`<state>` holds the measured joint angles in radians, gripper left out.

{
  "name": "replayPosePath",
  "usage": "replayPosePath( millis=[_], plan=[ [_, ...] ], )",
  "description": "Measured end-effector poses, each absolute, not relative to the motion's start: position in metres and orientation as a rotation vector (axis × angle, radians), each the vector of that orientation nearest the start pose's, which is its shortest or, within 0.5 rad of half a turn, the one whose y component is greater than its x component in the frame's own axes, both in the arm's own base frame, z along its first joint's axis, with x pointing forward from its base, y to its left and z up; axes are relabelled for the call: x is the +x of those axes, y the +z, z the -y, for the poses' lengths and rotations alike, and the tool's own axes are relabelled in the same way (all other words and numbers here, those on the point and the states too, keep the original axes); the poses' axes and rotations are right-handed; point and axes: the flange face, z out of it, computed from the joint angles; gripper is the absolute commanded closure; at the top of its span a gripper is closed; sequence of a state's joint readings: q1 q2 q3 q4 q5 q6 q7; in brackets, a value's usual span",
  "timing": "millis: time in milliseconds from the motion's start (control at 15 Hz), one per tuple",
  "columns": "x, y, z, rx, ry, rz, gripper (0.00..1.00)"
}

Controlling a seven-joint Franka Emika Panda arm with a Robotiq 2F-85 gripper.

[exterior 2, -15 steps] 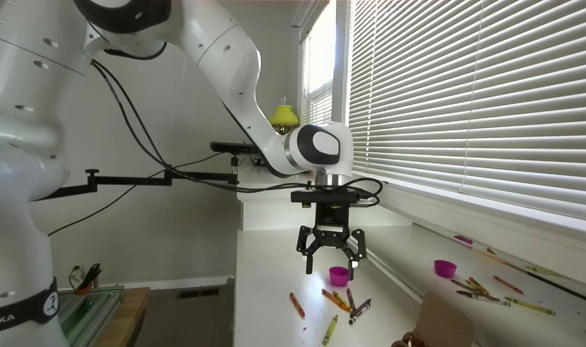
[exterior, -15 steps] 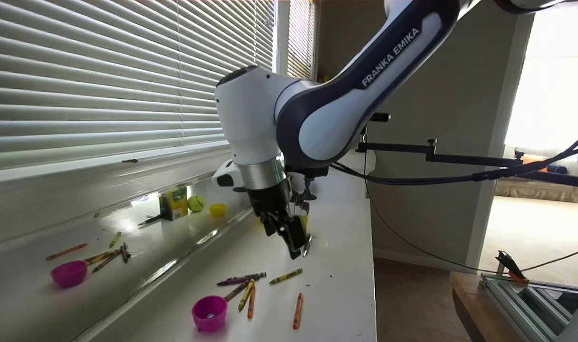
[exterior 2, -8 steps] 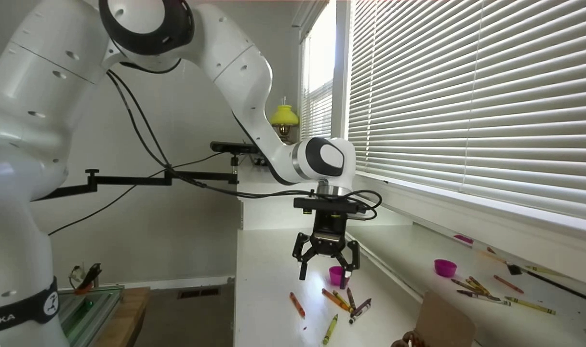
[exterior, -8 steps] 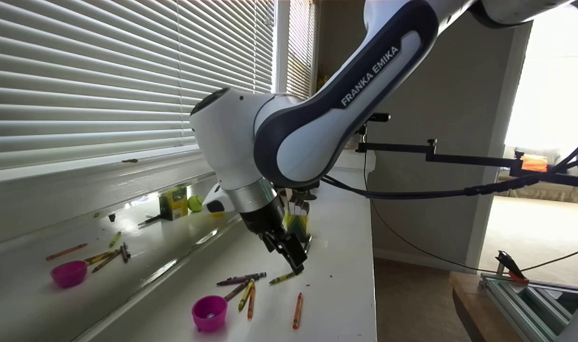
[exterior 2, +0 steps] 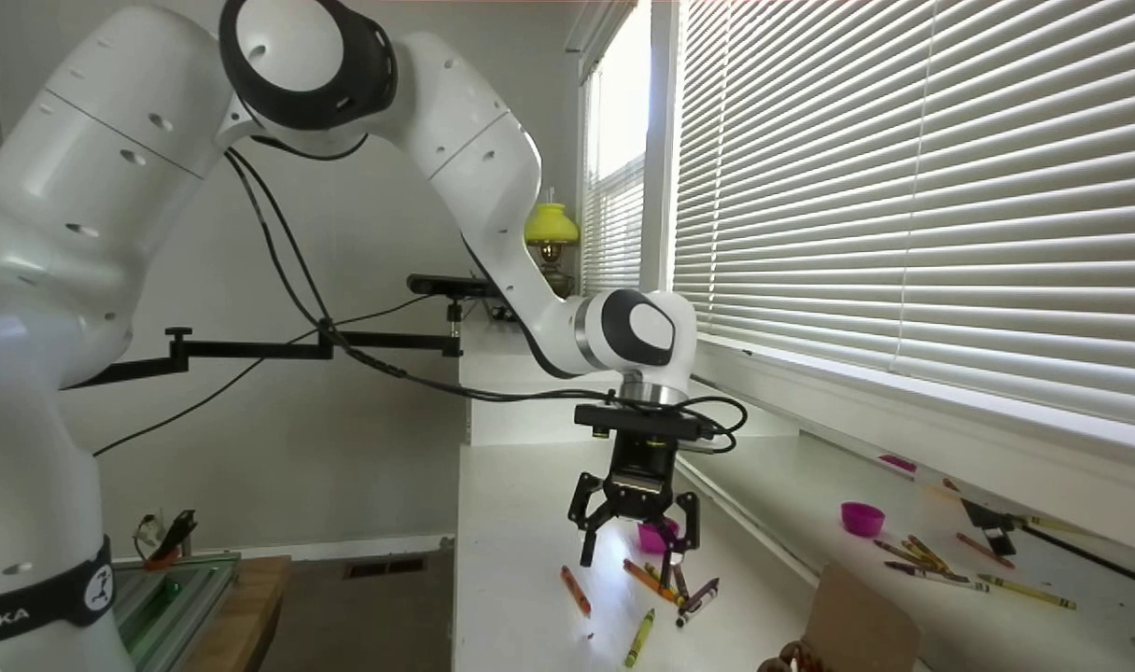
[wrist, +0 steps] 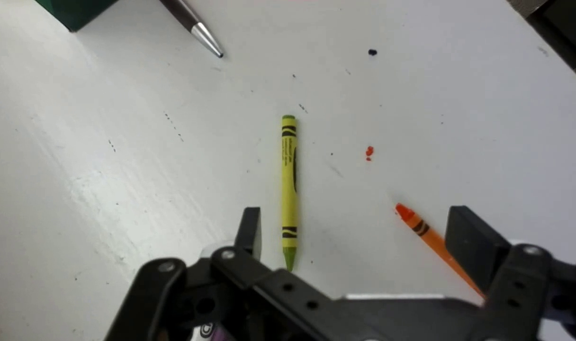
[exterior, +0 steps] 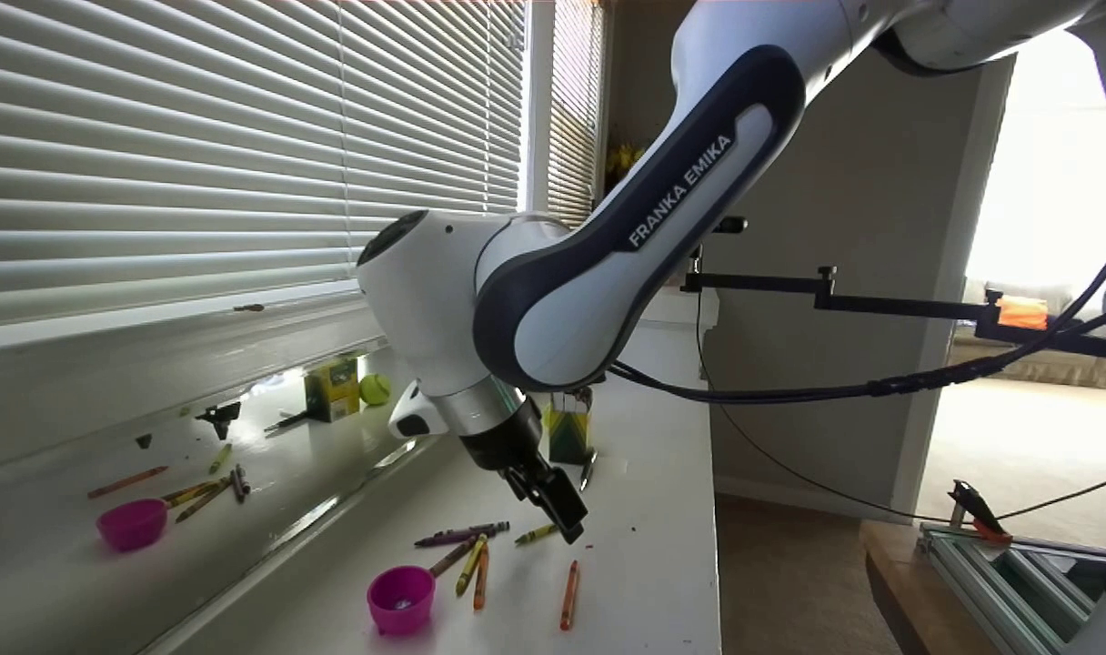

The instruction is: Put one crayon back into the box

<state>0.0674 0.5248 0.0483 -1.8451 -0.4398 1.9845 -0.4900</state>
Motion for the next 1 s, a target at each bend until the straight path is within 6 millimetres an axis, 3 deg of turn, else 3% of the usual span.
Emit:
replayPosePath(
  millis=[667, 1000],
  plan=[
    [0.624, 0.207, -0.031, -3.048, 0.728, 1.378, 0.01],
    [0.631, 0.201, -0.031, -3.05, 0.723, 1.377, 0.1]
  ],
)
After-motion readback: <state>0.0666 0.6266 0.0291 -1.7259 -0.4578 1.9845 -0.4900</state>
